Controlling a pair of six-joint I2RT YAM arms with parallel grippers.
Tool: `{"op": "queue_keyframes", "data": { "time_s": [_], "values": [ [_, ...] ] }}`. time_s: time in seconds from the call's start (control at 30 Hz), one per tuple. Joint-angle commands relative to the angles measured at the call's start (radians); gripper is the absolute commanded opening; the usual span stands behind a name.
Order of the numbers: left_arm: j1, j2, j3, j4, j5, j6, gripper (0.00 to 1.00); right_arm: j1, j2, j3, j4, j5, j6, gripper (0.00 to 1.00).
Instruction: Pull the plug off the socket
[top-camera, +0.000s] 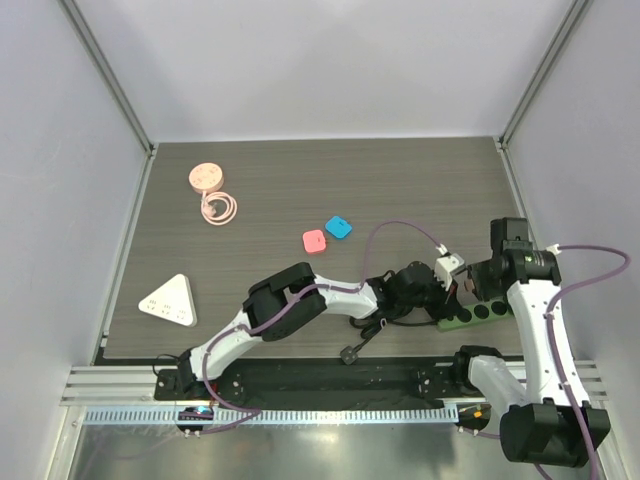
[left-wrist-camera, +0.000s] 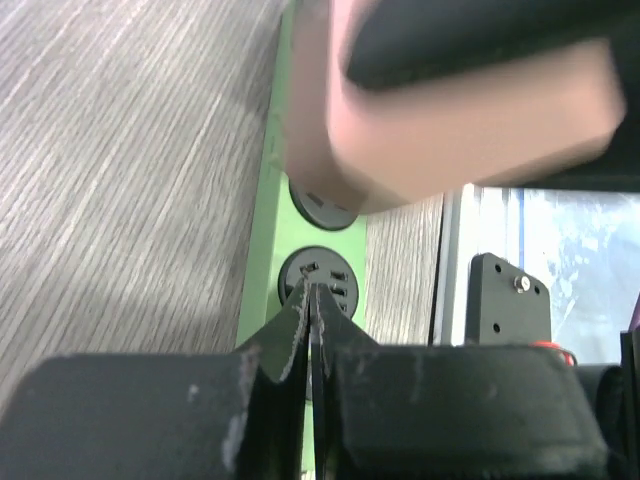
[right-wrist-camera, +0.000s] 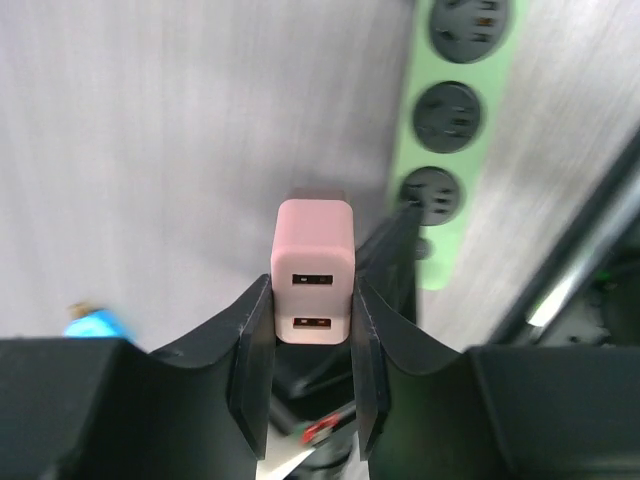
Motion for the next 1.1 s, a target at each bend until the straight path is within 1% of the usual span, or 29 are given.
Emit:
{"op": "queue_keyframes", "data": {
  "time_s": [0.0,0.07,0.17,0.2,0.3,0.4,0.43,0.5,0.53,0.57,0.6,0.63,0.67,0.7,0.73,0.77,0.8,0.87,0.9,0.97,1.0,1.03,1.07],
  "values": [
    [-0.024,0.085,-0.048,-0.216,-0.029,0.039,0.0,0.001,-0.016,0.034,0.016,0.004,0.019,0.01],
    [-0.022,0.072,-0.045,-0.238,-0.041,0.05,0.0,0.001,-0.012,0.002,0.021,-0.004,0.021,0.01],
    [0.004,-0.01,-0.075,-0.24,-0.067,0.081,0.0,0.001,-0.035,-0.001,0.019,0.028,0.001,0.01],
    [0.015,-0.054,-0.085,-0.223,-0.063,0.084,0.0,0.001,-0.044,0.005,0.019,0.071,-0.011,0.01],
    [0.062,-0.114,-0.121,-0.19,-0.023,0.081,0.01,0.001,-0.046,0.032,0.016,0.086,-0.062,0.01],
    [0.096,-0.197,-0.184,-0.131,0.017,0.067,0.11,0.001,-0.049,0.039,0.019,0.096,-0.091,0.01],
    [0.107,-0.236,-0.193,-0.121,0.021,0.067,0.17,0.001,-0.053,0.037,0.027,0.094,-0.106,0.01],
    [0.113,-0.273,-0.223,-0.109,0.035,0.078,0.23,0.001,-0.064,0.031,0.048,0.097,-0.152,0.01],
    [0.116,-0.318,-0.236,-0.101,0.035,0.081,0.3,0.001,-0.07,0.026,0.062,0.088,-0.168,0.01],
    [0.121,-0.339,-0.252,-0.089,0.035,0.081,0.32,0.001,-0.081,0.013,0.08,0.077,-0.212,0.01],
    [0.13,-0.368,-0.29,-0.063,0.035,0.081,0.37,0.001,-0.087,0.003,0.135,0.055,-0.235,0.01],
    [0.137,-0.393,-0.313,-0.049,0.032,0.078,0.38,0.001,-0.095,-0.009,0.172,0.009,-0.255,0.01],
    [0.145,-0.453,-0.334,-0.04,0.022,0.078,0.39,0.001,-0.11,-0.038,0.205,-0.016,-0.272,0.01],
    [0.16,-0.484,-0.385,-0.022,0.005,0.078,0.4,0.001,-0.115,-0.055,0.291,-0.047,-0.312,0.01],
    [0.167,-0.514,-0.417,-0.005,-0.017,0.081,0.42,0.001,-0.121,-0.07,0.342,-0.085,-0.339,0.01],
    [0.174,-0.577,-0.449,0.01,-0.037,0.087,0.43,0.001,-0.124,-0.099,0.396,-0.167,-0.356,0.01],
    [0.191,-0.603,-0.509,0.032,-0.087,0.099,0.43,0.001,-0.125,-0.115,0.515,-0.206,-0.37,0.01],
    [0.206,-0.672,-0.569,0.052,-0.153,0.121,0.45,0.003,-0.124,-0.159,0.632,-0.313,-0.381,0.01],
    [0.228,-0.694,-0.626,0.072,-0.216,0.142,0.46,0.003,-0.103,-0.171,0.73,-0.34,-0.373,0.01],
    [0.257,-0.721,-0.681,0.115,-0.251,0.147,0.48,0.018,-0.066,-0.191,0.827,-0.375,-0.355,0.01],
    [0.298,-0.735,-0.727,0.129,-0.252,0.13,0.49,0.03,-0.021,-0.193,0.905,-0.372,-0.349,0.01],
    [0.323,-0.735,-0.744,0.138,-0.253,0.112,0.49,0.079,0.005,-0.196,0.941,-0.363,-0.34,0.01],
    [0.376,-0.728,-0.77,0.149,-0.245,0.089,0.5,0.101,0.029,-0.195,0.997,-0.314,-0.338,0.01]
  ]
}}
